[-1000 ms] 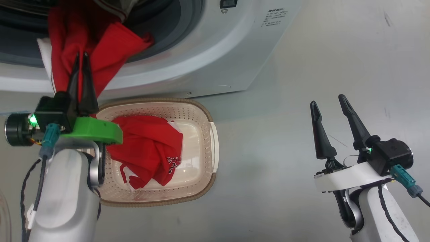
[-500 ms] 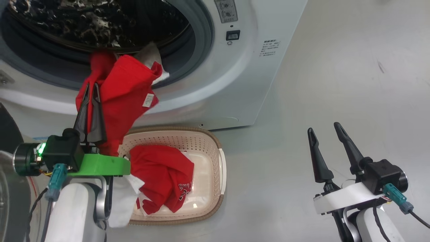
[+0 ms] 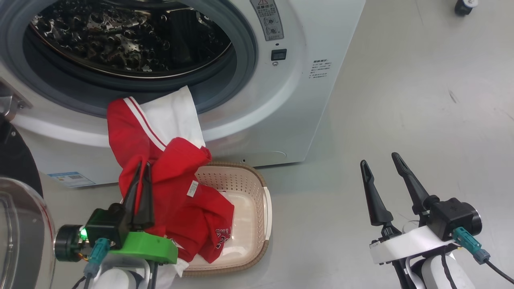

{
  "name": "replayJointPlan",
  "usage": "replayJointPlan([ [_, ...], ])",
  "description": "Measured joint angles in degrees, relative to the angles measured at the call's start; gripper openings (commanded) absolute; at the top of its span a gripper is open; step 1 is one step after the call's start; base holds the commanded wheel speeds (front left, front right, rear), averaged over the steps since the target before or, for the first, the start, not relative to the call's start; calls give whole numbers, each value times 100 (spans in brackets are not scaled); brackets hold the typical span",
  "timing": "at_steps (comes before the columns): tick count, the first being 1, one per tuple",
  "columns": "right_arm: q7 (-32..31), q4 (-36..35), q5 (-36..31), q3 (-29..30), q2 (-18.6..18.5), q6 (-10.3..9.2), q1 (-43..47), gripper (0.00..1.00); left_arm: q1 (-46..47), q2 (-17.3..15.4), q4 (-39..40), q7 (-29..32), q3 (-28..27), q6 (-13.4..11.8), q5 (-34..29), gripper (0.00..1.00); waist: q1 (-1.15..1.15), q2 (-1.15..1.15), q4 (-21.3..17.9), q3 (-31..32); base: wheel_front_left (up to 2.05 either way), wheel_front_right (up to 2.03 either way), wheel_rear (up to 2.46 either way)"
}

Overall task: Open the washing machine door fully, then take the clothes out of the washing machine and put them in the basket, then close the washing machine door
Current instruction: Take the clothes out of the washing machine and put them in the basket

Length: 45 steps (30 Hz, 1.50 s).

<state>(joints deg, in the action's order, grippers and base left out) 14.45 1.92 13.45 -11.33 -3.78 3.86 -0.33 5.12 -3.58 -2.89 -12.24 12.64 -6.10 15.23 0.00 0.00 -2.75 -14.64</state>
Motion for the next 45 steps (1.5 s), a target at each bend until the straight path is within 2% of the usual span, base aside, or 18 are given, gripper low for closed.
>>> replayJointPlan([
  [13,-1,-285,1,-91,9,3,-93,100,226,46,-825,466,597,267,90,0,0,0,-198,-464,0,0,0],
  [22,-1,-416,15,-218,30,12,-337,100,1133,56,-1786,734,350,296,226,0,0,0,-420,-942,0,0,0],
  [29,-1,-470,65,-209,32,12,-508,100,2014,-123,-2201,747,166,335,127,0,0,0,-666,-1368,0,0,0],
  [45,-1,-531,124,-220,59,22,-968,100,2758,-155,-3969,1072,242,390,59,0,1,0,-1109,-2315,0,0,0],
])
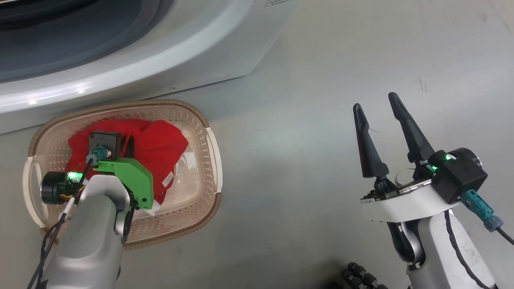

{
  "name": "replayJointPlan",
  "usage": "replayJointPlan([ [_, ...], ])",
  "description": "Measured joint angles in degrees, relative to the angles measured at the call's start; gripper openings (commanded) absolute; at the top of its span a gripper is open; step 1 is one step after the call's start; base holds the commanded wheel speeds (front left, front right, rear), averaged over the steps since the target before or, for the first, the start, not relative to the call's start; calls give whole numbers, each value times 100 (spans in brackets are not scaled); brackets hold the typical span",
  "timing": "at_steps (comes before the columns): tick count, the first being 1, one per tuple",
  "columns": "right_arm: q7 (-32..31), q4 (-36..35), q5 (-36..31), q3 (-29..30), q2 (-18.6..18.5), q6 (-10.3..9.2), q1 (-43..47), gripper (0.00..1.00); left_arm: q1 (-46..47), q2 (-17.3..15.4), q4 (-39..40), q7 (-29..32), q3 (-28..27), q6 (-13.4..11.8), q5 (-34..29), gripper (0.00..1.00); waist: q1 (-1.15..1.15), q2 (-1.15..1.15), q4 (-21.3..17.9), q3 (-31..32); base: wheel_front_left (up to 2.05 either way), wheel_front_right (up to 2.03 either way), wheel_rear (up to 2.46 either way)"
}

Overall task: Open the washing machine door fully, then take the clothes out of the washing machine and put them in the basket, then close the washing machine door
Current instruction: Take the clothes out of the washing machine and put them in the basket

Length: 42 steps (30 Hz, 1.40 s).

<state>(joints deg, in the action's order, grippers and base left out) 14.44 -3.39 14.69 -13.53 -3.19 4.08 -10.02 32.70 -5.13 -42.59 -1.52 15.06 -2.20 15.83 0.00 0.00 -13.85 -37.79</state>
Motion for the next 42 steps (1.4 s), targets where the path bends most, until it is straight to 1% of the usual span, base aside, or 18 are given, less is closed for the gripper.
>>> replayJointPlan([
  [4,1,23,0,-14,8,7,-60,100,71,5,-417,81,-19,1,2,0,0,0,-77,-124,0,0,0],
  [8,2,68,9,-15,12,10,-68,100,211,16,-672,82,-45,2,31,0,0,0,-121,-174,0,0,0],
  [9,2,80,31,-15,13,21,-69,100,263,16,-701,48,-53,2,31,20,0,0,-125,-179,0,0,0],
  [10,3,96,36,-14,15,35,-71,100,320,16,-728,16,-60,2,31,62,0,0,-125,-181,0,0,0],
  [11,3,109,36,-12,20,35,-74,100,381,16,-757,-15,-63,2,30,98,0,0,-123,-182,0,0,0],
  [12,4,125,37,-1,24,35,-76,100,435,18,-784,-85,-65,0,24,100,0,0,-117,-179,0,0,0],
  [16,4,179,40,43,30,35,-104,100,548,25,-884,-296,-60,9,23,100,0,0,-63,-132,0,0,0],
  [26,4,212,40,154,36,31,-135,100,526,92,-973,-1104,-40,226,31,100,0,0,135,114,0,0,0],
  [29,4,230,38,232,34,22,-135,100,504,129,-917,-1224,-44,259,40,100,0,0,215,211,0,0,0],
  [32,5,285,33,285,33,-11,-134,100,449,166,-781,-1277,-89,259,82,100,0,0,301,326,0,0,0],
  [38,5,379,-30,399,-35,-12,-119,100,208,226,-386,-1319,-181,282,145,100,0,0,474,615,0,0,0],
  [40,5,398,-38,431,-56,-13,-110,100,110,241,-219,-1319,-213,282,192,100,0,0,534,730,0,0,0],
  [42,5,413,-71,460,-70,-20,-85,100,-13,245,141,-1317,-275,281,222,100,0,0,596,848,0,0,0],
])
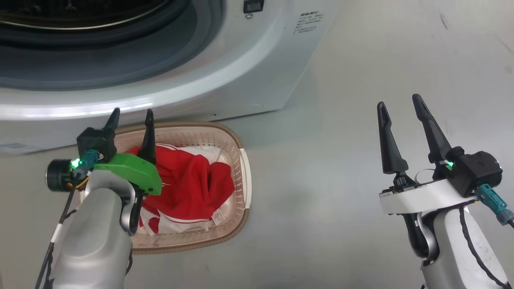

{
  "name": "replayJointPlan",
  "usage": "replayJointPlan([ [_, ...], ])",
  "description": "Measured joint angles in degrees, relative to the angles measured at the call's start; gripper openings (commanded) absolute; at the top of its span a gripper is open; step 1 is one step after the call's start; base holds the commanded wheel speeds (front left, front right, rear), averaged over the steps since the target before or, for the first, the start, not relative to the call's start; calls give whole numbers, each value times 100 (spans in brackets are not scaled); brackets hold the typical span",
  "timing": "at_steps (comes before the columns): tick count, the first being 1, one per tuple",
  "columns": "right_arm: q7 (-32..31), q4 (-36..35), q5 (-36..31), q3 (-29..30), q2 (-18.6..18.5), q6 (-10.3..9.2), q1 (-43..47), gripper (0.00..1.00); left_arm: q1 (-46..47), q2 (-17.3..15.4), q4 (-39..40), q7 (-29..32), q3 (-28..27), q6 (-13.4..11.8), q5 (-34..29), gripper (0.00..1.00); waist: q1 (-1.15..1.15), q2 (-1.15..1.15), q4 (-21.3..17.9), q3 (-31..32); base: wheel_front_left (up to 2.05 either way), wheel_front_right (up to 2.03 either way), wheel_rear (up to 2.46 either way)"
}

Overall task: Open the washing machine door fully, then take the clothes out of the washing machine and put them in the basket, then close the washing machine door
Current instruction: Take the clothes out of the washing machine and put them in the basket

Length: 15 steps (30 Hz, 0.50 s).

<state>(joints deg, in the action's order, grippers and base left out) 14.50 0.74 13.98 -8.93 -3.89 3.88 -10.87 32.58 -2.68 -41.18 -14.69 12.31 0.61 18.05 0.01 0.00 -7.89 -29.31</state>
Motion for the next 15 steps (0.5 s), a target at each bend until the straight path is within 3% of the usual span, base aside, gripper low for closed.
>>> replayJointPlan([
  [15,0,171,-53,188,-120,-103,484,100,-1027,21,1942,-1,-198,-221,-253,100,-1,0,562,968,0,0,0],
])
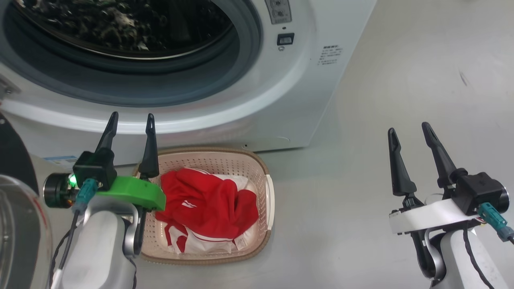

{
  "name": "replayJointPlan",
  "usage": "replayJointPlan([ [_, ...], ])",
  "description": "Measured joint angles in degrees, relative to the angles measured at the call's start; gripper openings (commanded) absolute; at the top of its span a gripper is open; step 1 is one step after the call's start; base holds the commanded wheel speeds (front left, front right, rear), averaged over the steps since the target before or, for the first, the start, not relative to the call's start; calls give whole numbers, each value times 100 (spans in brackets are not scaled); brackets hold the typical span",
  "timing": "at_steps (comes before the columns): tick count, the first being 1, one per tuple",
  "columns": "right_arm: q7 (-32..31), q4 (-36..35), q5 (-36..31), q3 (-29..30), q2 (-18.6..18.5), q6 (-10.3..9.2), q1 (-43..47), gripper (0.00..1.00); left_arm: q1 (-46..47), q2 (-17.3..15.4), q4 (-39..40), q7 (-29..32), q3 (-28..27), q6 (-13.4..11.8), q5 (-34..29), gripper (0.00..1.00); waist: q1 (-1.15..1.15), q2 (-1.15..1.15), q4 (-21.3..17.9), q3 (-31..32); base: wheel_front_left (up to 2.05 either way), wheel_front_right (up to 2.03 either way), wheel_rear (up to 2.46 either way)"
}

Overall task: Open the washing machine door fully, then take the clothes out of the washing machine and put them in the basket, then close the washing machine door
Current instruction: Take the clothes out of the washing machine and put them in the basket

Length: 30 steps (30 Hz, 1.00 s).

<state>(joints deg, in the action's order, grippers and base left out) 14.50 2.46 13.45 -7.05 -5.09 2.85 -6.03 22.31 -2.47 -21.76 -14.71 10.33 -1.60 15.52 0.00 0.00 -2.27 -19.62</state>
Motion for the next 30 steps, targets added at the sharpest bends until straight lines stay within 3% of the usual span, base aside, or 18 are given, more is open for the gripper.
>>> replayJointPlan([
  [14,0,181,0,-34,29,-57,547,100,-1326,-57,748,1,-71,-120,-126,100,0,0,283,967,0,0,0],
  [30,-1,182,0,-73,70,-157,1016,100,-2170,-231,1295,3,-24,-215,-294,100,0,0,241,1580,0,0,0],
])
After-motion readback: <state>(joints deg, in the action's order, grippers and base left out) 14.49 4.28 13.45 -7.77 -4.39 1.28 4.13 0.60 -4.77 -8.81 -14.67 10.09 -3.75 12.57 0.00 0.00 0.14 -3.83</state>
